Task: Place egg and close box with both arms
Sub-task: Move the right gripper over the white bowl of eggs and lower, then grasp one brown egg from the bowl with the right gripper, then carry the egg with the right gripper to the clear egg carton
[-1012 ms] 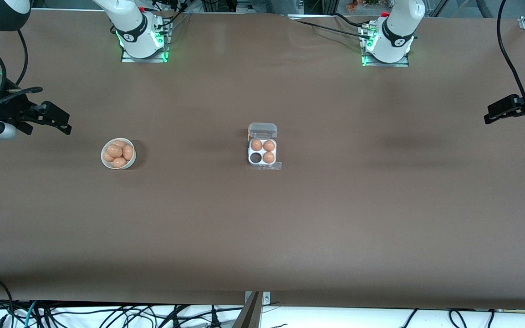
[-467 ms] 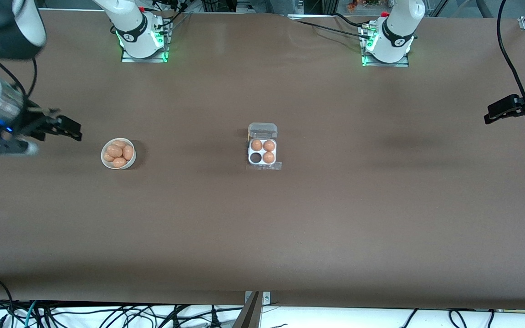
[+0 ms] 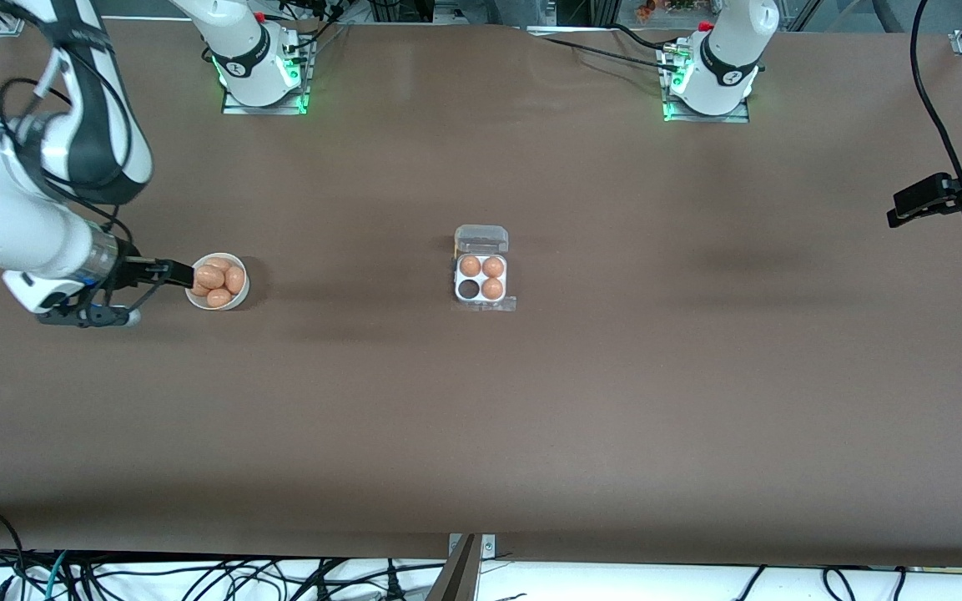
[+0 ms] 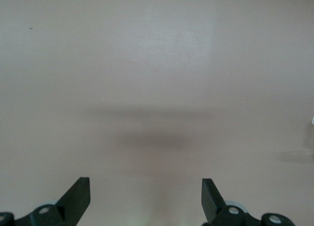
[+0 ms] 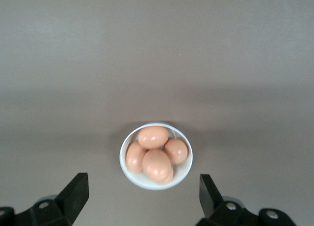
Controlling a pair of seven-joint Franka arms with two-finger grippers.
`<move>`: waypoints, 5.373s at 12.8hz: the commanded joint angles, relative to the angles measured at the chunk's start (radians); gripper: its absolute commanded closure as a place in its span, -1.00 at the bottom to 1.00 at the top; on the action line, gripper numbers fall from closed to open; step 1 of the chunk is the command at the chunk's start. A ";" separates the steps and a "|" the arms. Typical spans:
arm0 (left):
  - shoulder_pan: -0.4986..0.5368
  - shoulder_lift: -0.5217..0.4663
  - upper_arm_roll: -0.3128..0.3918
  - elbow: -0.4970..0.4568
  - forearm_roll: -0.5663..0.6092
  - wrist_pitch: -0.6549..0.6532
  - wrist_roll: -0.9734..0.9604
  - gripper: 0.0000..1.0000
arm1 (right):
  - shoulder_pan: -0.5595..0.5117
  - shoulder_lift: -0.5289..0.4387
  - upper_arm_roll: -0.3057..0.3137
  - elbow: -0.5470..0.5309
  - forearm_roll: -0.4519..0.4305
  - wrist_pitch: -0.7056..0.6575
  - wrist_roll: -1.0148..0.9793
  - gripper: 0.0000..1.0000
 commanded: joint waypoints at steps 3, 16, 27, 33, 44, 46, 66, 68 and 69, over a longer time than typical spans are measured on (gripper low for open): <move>0.004 0.002 -0.002 0.017 0.039 -0.012 0.020 -1.00 | -0.008 -0.024 -0.007 -0.272 0.006 0.354 -0.027 -1.00; 0.005 0.002 0.001 0.019 0.039 -0.011 0.023 -1.00 | -0.008 0.046 -0.005 -0.286 0.006 0.380 -0.039 -0.50; 0.005 0.002 0.002 0.021 0.039 -0.008 0.023 -1.00 | -0.007 0.045 0.006 -0.281 0.006 0.343 -0.039 0.15; 0.005 0.002 0.004 0.021 0.039 -0.008 0.023 -1.00 | -0.002 0.045 0.007 -0.267 0.004 0.315 -0.039 0.29; 0.005 0.002 0.004 0.021 0.039 -0.008 0.024 -1.00 | 0.016 0.081 0.019 -0.067 0.004 0.104 -0.035 0.36; 0.005 0.002 0.004 0.022 0.039 -0.008 0.024 -1.00 | 0.030 0.109 0.023 0.002 0.006 0.038 -0.025 0.36; 0.004 0.002 0.002 0.021 0.037 -0.008 0.023 -1.00 | 0.612 0.492 0.021 0.588 0.254 -0.090 0.982 0.37; 0.004 0.002 0.002 0.022 0.037 -0.008 0.023 -1.00 | 0.638 0.522 0.021 0.618 0.268 -0.065 1.015 0.37; 0.004 0.002 0.001 0.022 0.037 -0.008 0.023 -1.00 | 0.647 0.525 0.021 0.618 0.267 -0.059 1.019 0.37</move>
